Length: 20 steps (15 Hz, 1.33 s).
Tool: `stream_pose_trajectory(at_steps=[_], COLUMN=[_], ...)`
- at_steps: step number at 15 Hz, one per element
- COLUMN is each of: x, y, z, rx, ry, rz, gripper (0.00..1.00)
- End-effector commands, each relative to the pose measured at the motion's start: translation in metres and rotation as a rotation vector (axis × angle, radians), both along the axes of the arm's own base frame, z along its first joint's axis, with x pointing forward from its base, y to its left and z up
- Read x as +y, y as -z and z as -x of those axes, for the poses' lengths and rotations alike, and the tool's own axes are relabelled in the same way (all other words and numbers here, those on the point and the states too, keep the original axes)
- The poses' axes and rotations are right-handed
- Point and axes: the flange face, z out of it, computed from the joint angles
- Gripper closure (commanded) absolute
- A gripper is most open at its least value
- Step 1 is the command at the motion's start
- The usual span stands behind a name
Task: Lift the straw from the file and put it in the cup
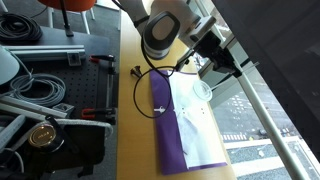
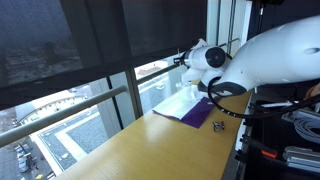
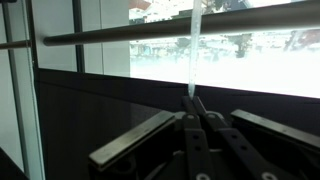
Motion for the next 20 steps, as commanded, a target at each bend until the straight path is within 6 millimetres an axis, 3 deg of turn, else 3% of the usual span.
stream_pose_trajectory(at_steps=[1, 11, 20], x=[0.000, 0.012, 0.008], y=[0.000, 0.008, 0.013], z=[-0.002, 0.011, 0.029], rx=[-0.015, -0.002, 0.005], ry=[0.013, 0.003, 0.014], rz=[0.001, 0.005, 0.015], gripper=[1.00, 1.00, 1.00])
